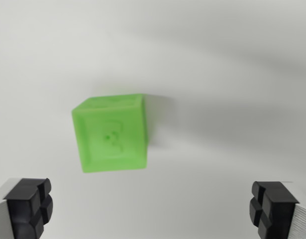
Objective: Stack cube
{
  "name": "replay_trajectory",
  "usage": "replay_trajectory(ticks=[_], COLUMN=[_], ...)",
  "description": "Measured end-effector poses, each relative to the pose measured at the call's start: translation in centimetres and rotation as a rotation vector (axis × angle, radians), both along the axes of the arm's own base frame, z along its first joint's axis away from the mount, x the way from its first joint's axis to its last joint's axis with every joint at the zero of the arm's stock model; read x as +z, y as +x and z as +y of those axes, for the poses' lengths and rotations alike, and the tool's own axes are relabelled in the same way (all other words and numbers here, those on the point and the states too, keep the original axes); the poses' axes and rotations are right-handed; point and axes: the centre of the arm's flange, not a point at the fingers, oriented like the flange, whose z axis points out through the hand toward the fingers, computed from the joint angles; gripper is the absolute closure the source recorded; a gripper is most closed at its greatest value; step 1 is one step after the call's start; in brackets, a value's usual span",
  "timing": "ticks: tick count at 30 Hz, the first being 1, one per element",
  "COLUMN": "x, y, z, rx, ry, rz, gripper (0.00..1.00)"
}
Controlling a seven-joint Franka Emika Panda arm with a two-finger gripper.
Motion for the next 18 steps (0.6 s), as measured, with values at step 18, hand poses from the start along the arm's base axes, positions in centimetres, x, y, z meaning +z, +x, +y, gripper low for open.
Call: replay_trajectory(ticks=[18], x=[-6.0], y=[-2.1], z=[3.4], rx=[0.050], ry=[-0.005], rz=[0.012], gripper=[0.00])
